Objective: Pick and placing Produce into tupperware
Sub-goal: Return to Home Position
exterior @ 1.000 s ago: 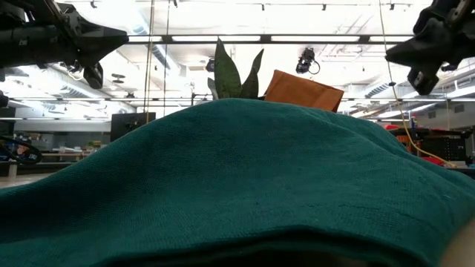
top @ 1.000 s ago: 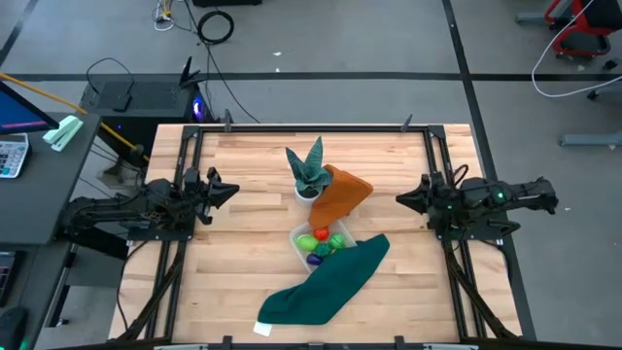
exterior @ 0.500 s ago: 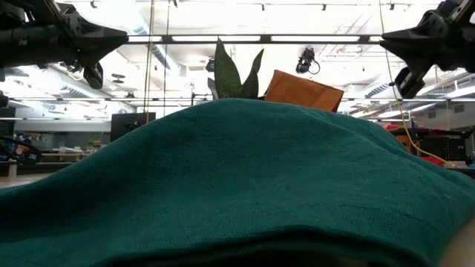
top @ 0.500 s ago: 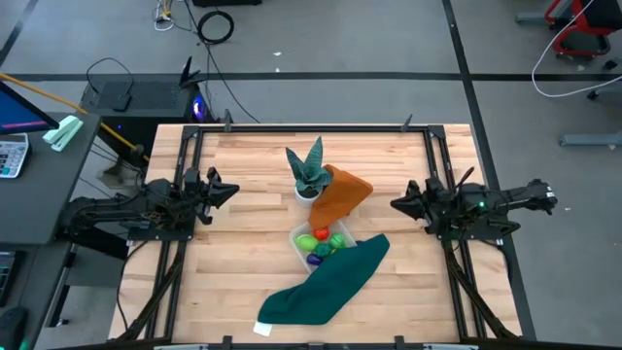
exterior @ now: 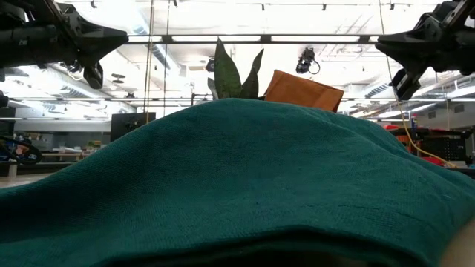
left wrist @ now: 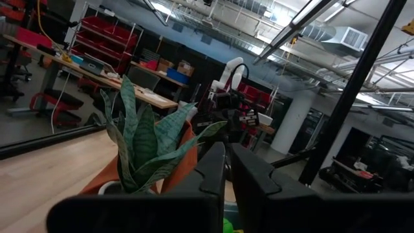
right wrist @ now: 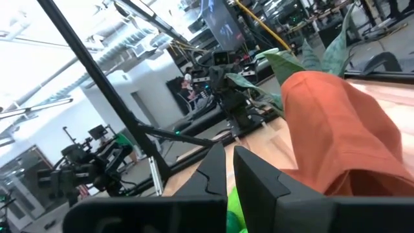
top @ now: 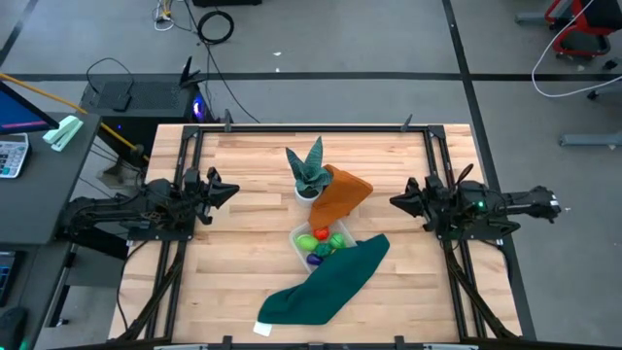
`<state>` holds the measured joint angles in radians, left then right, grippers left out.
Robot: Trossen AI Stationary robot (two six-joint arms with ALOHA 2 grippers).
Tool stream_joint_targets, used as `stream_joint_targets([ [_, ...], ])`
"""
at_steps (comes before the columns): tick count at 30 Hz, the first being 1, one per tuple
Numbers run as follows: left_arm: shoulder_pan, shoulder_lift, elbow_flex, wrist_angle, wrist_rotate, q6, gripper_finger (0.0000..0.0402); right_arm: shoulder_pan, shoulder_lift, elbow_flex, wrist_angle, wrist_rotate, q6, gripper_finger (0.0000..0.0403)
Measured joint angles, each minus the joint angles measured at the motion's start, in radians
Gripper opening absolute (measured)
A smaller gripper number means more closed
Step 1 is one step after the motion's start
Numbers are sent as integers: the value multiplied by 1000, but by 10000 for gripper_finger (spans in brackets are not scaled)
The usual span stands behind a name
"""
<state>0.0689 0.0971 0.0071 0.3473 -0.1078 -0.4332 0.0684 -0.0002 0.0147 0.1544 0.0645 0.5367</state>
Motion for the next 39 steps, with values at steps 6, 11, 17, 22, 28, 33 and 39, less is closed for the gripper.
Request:
stream_joint_targets([
  [6, 0, 0, 0, 0, 0, -1, 32, -52, 0, 0, -41, -73, 18, 0],
  [11, 0, 0, 0, 0, 0, 0, 40, -55, 0, -1, -63, -90, 13, 0],
  [17, 0, 0, 0, 0, 0, 0, 34, -55, 0, -1, -117, -90, -21, 0],
  [22, 0, 0, 0, 0, 0, 0, 27, -55, 1, 4, -138, -49, -98, 0],
  [28, 0, 0, 0, 0, 0, 0, 28, -55, 2, 11, -157, -41, -213, 0],
  [33, 0, 0, 0, 0, 0, 0, 37, -55, 2, 11, -161, -42, -320, 0],
  [39, 0, 0, 0, 0, 0, 0, 40, -55, 2, 12, -163, -42, -352, 0],
])
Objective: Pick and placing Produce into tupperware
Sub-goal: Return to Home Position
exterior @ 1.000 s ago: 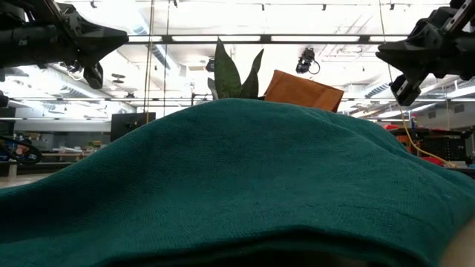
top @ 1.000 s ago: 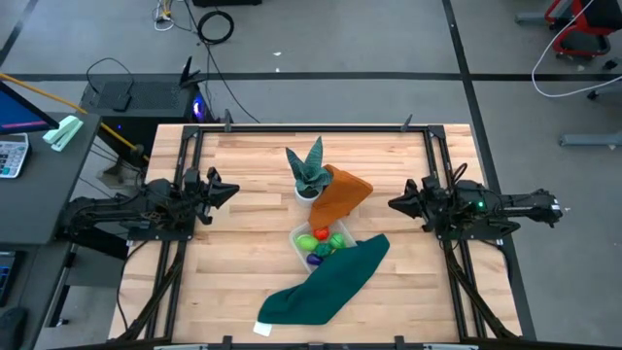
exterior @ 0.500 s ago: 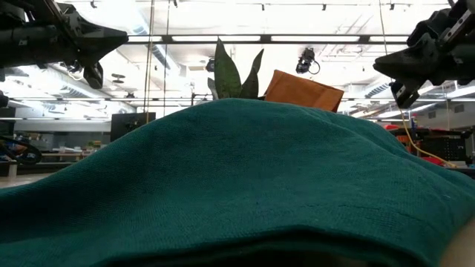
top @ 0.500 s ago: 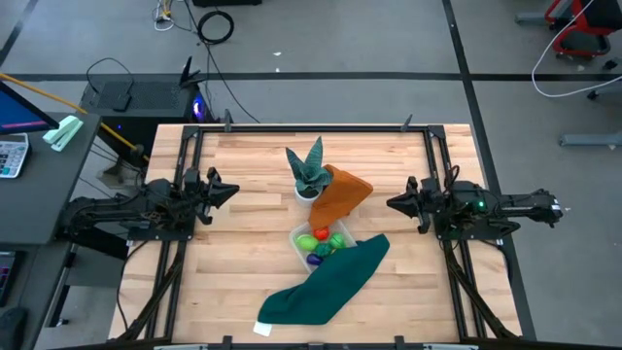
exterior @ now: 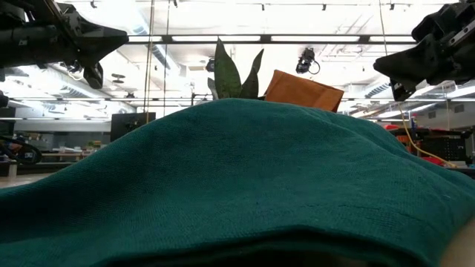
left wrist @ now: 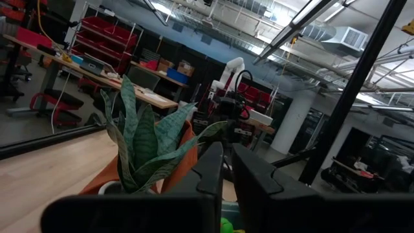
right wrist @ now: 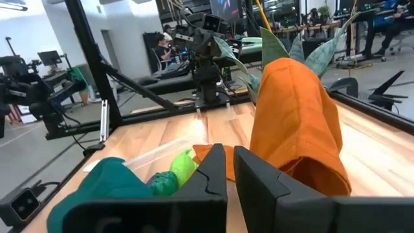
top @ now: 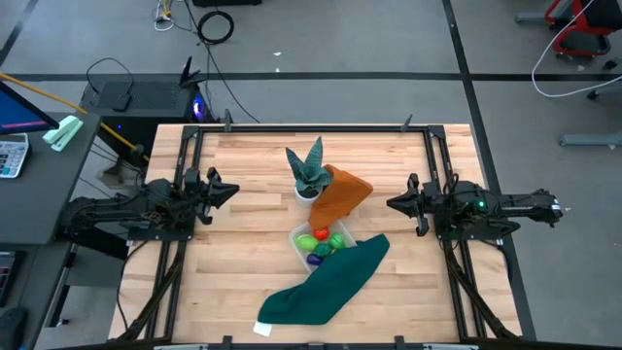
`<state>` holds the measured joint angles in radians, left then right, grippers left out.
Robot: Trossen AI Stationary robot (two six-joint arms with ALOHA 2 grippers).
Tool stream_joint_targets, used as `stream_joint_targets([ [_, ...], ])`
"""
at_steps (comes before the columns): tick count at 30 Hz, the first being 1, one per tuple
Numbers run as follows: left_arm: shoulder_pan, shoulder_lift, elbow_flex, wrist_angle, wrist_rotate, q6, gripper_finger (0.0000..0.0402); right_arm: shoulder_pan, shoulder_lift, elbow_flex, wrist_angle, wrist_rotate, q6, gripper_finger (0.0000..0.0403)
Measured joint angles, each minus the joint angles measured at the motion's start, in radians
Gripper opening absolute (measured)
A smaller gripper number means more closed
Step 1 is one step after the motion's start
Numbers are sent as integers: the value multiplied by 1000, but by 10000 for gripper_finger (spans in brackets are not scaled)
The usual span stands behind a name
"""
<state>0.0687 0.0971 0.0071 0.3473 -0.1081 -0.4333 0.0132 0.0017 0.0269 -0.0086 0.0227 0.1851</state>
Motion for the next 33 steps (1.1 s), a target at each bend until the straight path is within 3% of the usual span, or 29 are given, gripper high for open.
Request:
stream_joint_targets([
  [17, 0, 0, 0, 0, 0, 13, 38, 0, 0, 1, -2, 0, 5, 0],
  [33, 0, 1, 0, -31, 0, 341, 25, 0, 0, 1, -2, 1, 5, 0],
])
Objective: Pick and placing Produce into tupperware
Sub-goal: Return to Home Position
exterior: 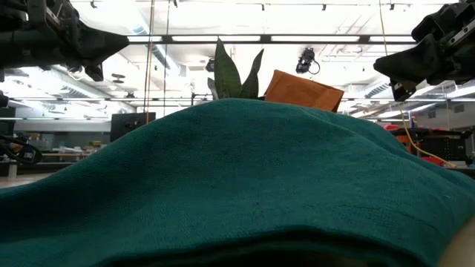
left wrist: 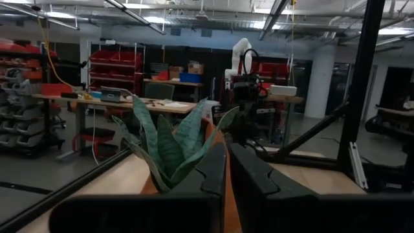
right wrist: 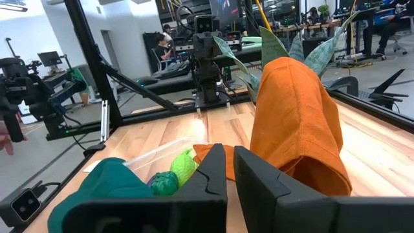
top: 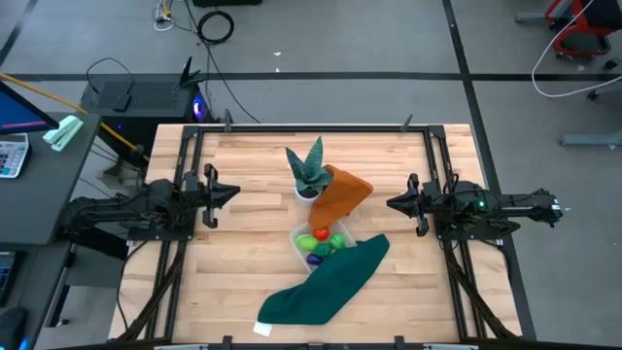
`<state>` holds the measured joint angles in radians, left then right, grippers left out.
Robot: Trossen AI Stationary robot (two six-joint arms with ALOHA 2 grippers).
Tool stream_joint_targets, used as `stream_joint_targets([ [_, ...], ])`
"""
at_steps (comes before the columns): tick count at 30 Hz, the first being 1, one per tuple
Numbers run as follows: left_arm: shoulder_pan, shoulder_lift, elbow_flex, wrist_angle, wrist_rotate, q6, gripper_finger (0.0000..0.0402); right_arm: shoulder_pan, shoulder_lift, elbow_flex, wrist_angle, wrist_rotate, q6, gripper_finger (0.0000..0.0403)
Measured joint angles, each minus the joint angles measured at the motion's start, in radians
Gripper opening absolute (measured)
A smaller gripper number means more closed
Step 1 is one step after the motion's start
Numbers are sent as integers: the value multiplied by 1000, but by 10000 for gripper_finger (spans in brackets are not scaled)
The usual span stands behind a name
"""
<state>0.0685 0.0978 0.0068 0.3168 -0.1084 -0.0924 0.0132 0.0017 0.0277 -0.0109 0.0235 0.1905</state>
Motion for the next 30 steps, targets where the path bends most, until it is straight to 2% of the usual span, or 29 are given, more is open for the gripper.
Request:
stream_joint_targets([
  [14, 0, 0, 0, 3, 0, 0, 41, 0, 0, 0, 0, 0, 0, 0],
  [30, 0, 0, 0, 3, 0, 1, 32, 0, 0, 0, 0, 0, 0, 0],
])
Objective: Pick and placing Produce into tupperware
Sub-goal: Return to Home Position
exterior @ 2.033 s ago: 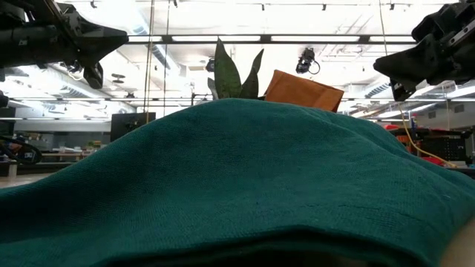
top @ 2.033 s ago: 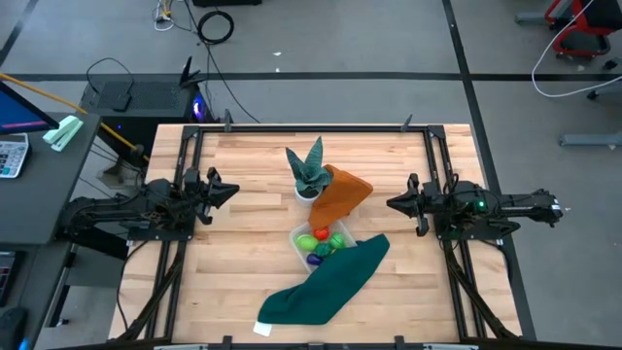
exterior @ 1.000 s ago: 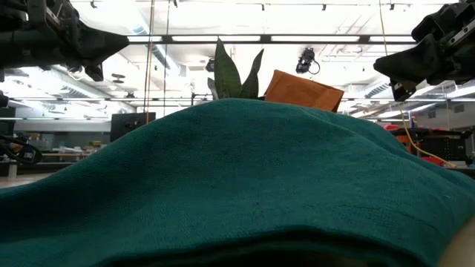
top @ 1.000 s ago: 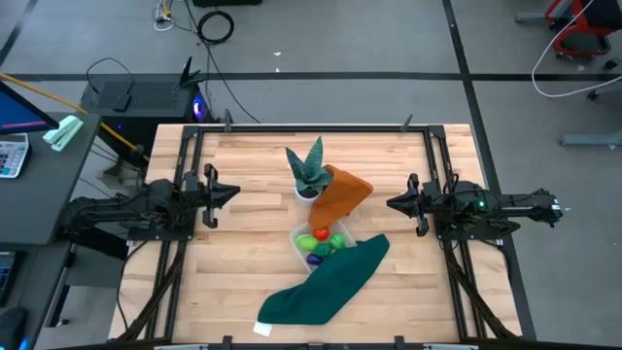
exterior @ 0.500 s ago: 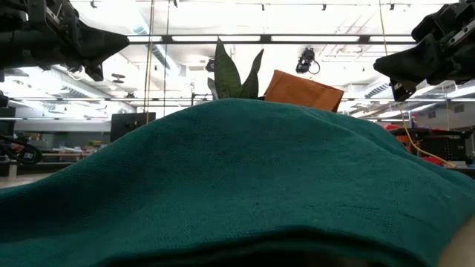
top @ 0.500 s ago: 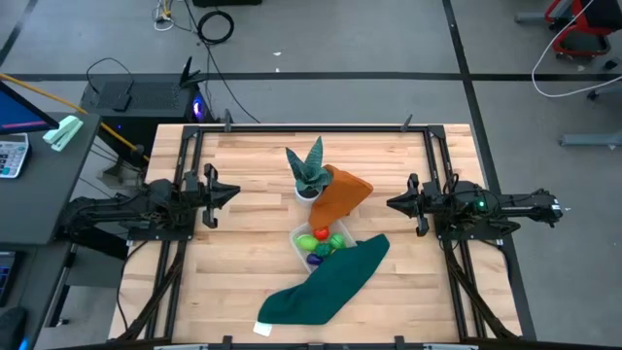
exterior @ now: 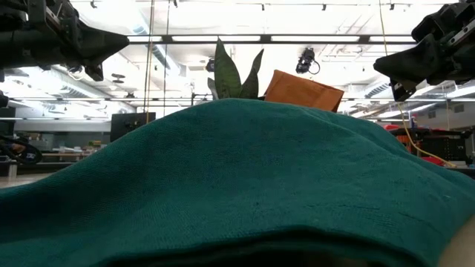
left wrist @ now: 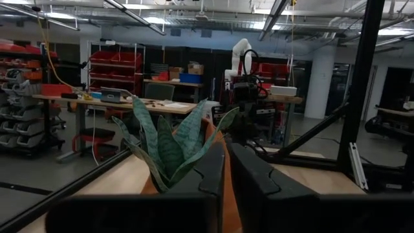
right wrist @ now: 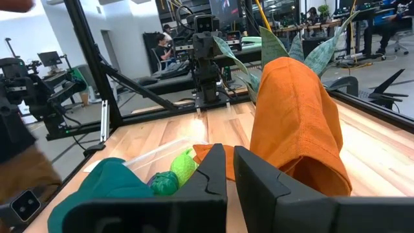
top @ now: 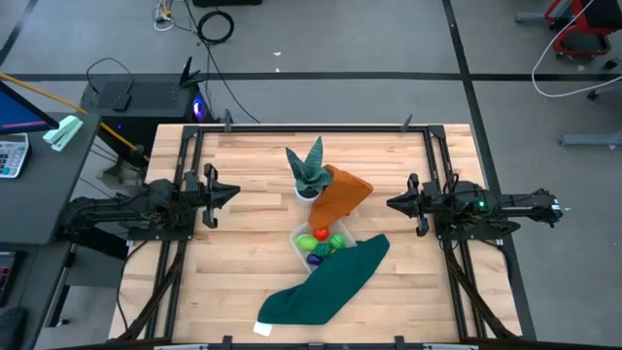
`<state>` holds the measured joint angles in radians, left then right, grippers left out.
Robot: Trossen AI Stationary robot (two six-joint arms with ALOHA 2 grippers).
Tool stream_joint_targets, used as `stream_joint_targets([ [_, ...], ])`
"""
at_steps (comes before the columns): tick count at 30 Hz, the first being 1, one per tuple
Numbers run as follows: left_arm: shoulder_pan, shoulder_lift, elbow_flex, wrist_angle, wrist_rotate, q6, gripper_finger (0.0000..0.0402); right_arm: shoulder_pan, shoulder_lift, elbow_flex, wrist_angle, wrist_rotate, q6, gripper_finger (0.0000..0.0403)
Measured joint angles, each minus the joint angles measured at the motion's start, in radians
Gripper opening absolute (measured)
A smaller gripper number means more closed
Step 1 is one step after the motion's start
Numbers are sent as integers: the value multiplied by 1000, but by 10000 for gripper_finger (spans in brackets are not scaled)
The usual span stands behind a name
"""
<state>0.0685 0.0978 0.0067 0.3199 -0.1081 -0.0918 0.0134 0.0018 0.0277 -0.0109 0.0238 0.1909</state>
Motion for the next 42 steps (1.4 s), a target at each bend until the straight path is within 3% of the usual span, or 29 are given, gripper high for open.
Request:
stream_joint_targets([
  [42, 0, 0, 0, 0, 0, 0, 33, 0, 0, 0, 0, 0, 0, 0],
])
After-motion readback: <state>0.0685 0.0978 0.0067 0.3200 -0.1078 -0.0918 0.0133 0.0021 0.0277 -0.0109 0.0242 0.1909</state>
